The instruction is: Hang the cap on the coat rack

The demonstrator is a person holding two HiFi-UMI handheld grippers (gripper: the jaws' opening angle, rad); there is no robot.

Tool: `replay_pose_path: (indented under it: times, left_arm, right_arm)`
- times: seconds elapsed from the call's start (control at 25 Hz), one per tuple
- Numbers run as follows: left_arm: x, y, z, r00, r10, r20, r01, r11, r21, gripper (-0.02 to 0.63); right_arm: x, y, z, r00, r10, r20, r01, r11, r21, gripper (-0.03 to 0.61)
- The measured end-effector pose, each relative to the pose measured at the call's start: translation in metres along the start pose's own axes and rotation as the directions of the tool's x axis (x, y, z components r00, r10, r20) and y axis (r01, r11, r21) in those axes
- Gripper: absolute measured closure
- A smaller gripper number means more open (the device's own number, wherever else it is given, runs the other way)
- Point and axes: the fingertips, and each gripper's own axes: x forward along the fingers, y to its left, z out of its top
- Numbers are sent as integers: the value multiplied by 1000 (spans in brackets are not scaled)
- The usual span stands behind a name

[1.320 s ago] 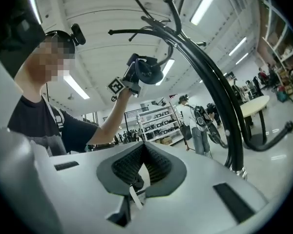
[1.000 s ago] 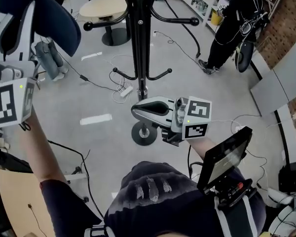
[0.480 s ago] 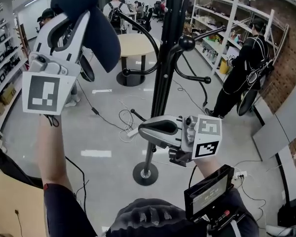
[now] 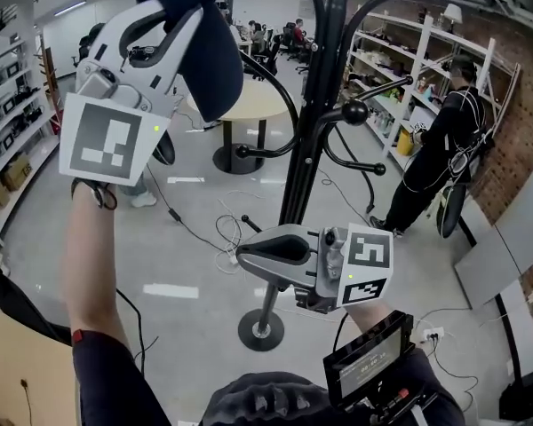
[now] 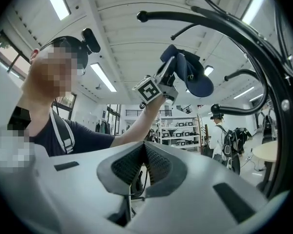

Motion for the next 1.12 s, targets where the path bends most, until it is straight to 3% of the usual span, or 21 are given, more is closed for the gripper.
replay_pose_path:
  times: [0.16, 0.48, 0.6, 0.72, 0.88, 1.12]
  left_arm:
    - [11, 2, 5, 1000, -6, 7, 6, 1000, 27, 592]
    - [27, 6, 17, 1000, -24, -6, 24, 983, 182, 592]
    - [25, 6, 30, 999, -12, 32, 4, 974, 226, 592]
    - [15, 8, 39, 998, 18, 58, -30, 974, 223, 592]
    - [15, -7, 44, 997, -26, 71, 9, 973, 230, 592]
    - [32, -32, 39, 996, -80, 42, 58, 921, 386, 592]
  right_arm:
    - [-4, 0, 0, 1000, 0, 16, 0, 1000, 8, 575]
    - [-13, -8, -26, 999, -32, 32, 28, 992, 125, 575]
    - [-18, -11, -34, 999, -45, 26, 41, 989, 144, 575]
    - [-24, -13, -44, 998, -59, 22, 55, 985, 163, 575]
    - [-25, -17, -49, 997, -66, 26, 60, 982, 180, 575]
    - [-26, -23, -61, 997, -74, 24, 67, 976, 206, 575]
